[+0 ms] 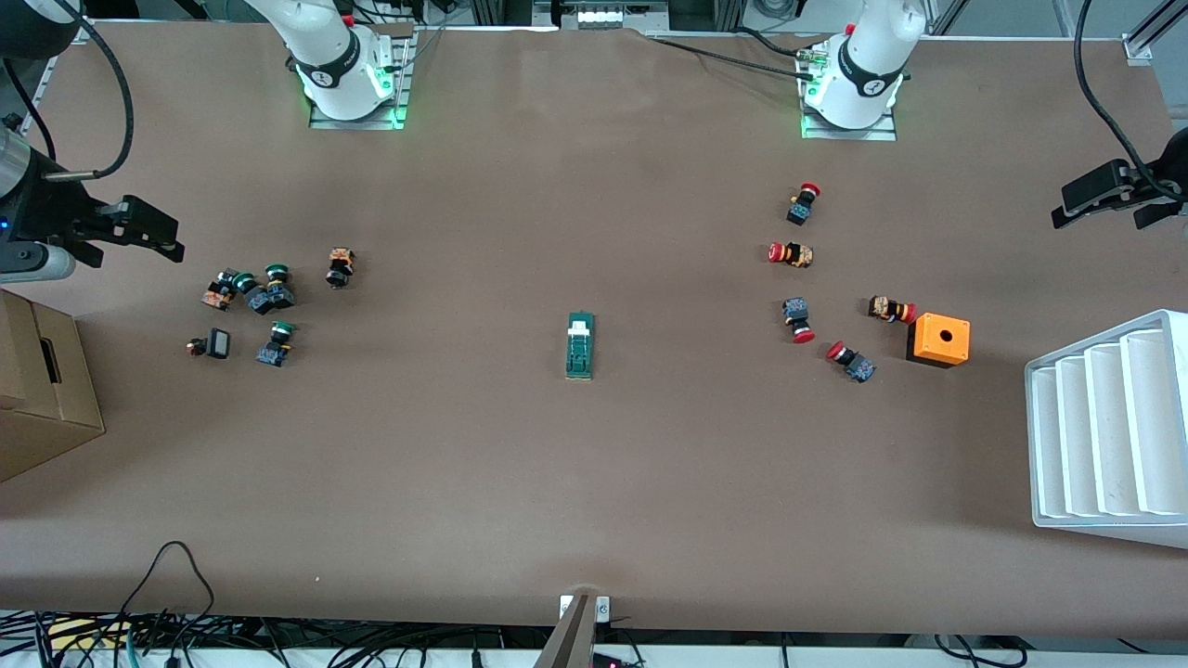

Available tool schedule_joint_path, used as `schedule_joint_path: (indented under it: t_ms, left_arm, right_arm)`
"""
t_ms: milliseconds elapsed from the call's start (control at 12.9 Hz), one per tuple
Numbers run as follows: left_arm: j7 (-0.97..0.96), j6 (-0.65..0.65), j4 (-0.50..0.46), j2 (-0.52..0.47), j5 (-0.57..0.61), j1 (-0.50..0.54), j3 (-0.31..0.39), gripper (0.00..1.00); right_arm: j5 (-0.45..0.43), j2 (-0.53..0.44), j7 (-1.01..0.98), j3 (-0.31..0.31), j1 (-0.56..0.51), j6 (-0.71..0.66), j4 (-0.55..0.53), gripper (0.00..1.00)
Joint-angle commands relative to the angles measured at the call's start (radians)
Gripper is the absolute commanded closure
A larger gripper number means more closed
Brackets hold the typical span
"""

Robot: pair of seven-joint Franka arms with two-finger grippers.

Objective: Close load switch with both arms
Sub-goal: 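Move the left gripper over the green knife switch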

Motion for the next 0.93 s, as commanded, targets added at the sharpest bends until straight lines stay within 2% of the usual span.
schedule_joint_path:
  t_ms: [0, 541, 695, 849]
  left_arm:
    - [0.022, -0.012, 0.025, 0.008, -0.008, -0.002, 0.005, 0.0]
    - [0.022, -0.014, 0.025, 0.008, -0.009, -0.005, -0.001, 0.0]
    - [0.007, -0.01, 0.026, 0.01, -0.023, -0.015, -0.028, 0.0]
    - [-0.074, -0.006, 0.026, 0.01, -0.025, -0.018, -0.085, 0.0]
  right_arm:
    - [-0.021, 0.002, 0.009, 0.001, 0.01, -0.009, 0.014, 0.01]
    - [-0.042, 0.003, 0.001, -0.001, 0.024, -0.014, 0.015, 0.01]
    - [-0.041, 0.003, 0.003, -0.001, 0.024, -0.014, 0.015, 0.01]
    - [-0.039, 0.003, 0.001, -0.001, 0.022, -0.014, 0.015, 0.01]
